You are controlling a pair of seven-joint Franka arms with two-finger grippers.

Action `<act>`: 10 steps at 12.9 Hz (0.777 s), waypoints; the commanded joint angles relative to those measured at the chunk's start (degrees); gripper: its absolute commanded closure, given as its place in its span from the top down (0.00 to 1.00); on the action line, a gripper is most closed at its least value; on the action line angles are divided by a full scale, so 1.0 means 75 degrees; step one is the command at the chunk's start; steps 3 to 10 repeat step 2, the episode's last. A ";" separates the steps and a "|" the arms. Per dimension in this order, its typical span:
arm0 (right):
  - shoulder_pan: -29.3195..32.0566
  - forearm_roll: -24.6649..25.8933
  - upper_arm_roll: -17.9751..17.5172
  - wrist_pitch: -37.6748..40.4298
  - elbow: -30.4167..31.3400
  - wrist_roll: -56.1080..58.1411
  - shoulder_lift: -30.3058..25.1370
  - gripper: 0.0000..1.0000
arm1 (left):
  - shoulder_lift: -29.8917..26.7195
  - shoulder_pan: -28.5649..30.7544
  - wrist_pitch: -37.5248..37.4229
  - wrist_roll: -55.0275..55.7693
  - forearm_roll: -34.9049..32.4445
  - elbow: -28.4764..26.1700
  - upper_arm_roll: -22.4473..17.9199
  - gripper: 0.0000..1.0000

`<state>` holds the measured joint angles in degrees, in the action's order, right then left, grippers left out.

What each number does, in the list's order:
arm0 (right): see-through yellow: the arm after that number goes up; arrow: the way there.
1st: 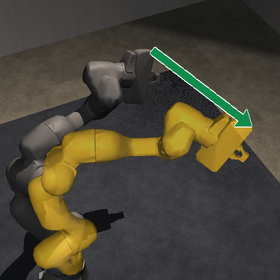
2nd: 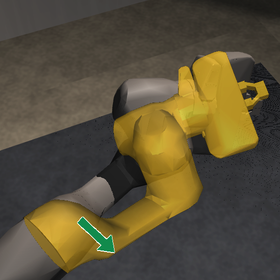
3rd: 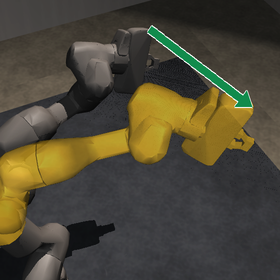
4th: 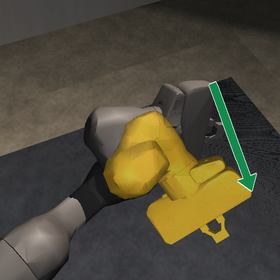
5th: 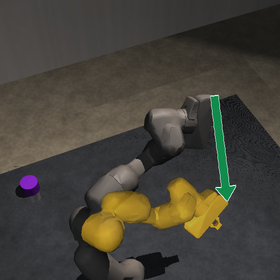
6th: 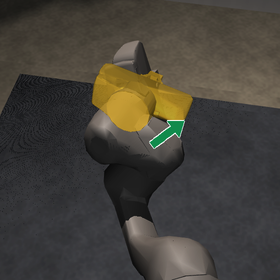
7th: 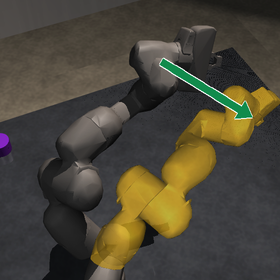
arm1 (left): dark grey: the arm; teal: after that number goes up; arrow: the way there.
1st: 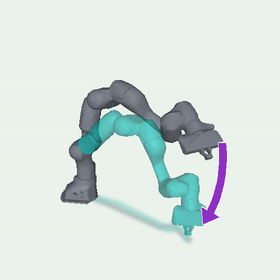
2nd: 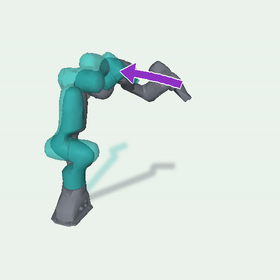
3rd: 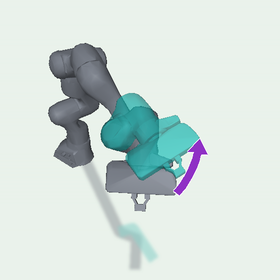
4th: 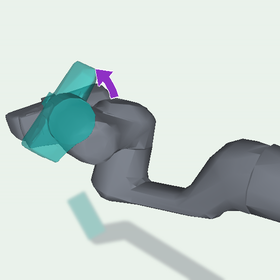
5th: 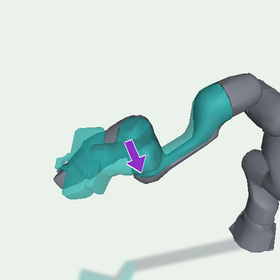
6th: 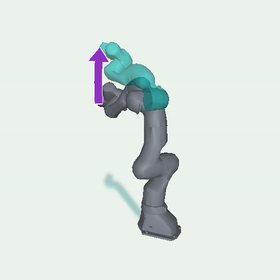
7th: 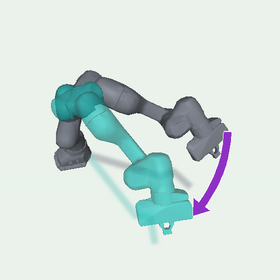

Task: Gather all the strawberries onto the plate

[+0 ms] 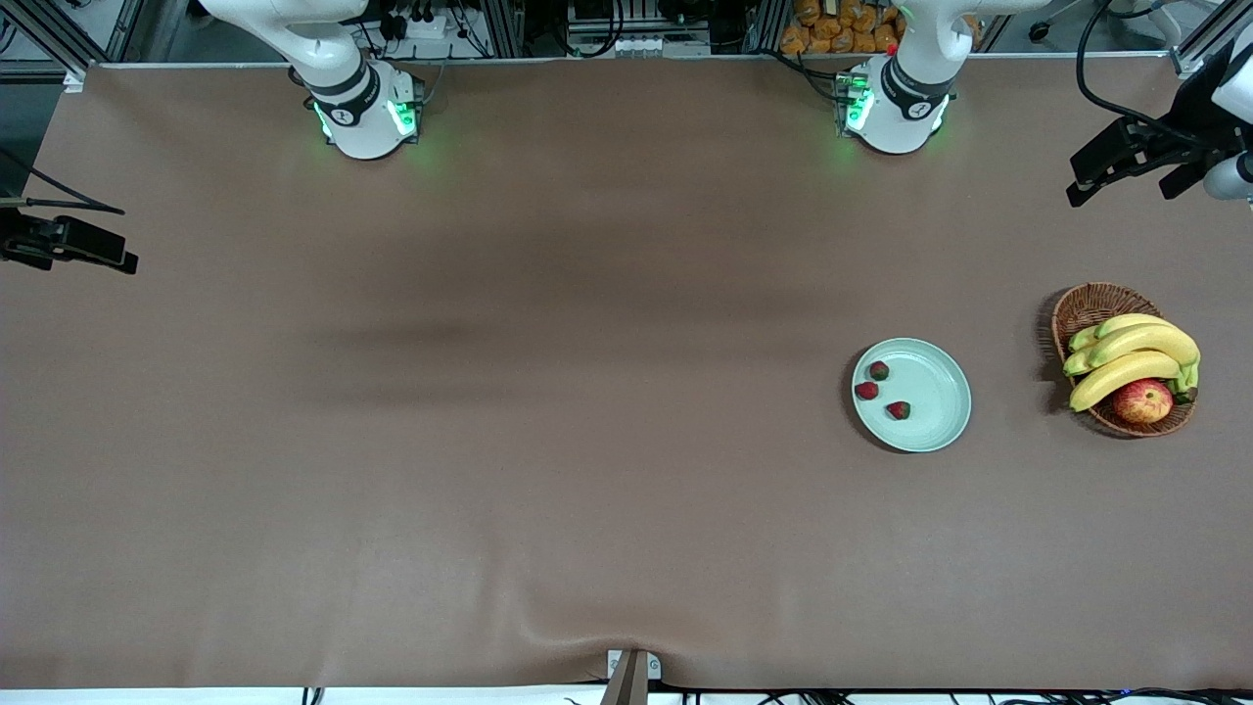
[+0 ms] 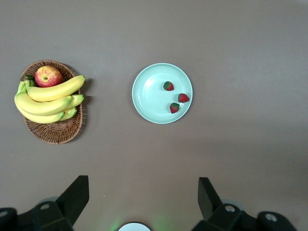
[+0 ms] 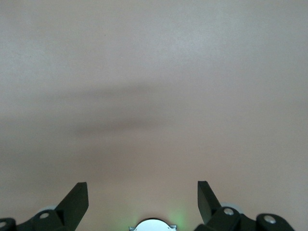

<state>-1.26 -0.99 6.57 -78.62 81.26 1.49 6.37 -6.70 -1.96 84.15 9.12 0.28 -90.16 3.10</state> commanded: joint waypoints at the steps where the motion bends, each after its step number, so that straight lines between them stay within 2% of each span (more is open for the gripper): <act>1: -0.0019 0.0108 -0.0044 0.0123 -0.0065 -0.0152 -0.0075 1.00 | 0.0167 -0.0148 -0.0111 -0.0126 0.0010 0.0268 -0.0178 1.00; 10: -0.0019 0.0108 -0.0044 0.0123 -0.0065 -0.0152 -0.0075 1.00 | 0.0167 -0.0148 -0.0111 -0.0080 -0.0013 0.0268 -0.0179 1.00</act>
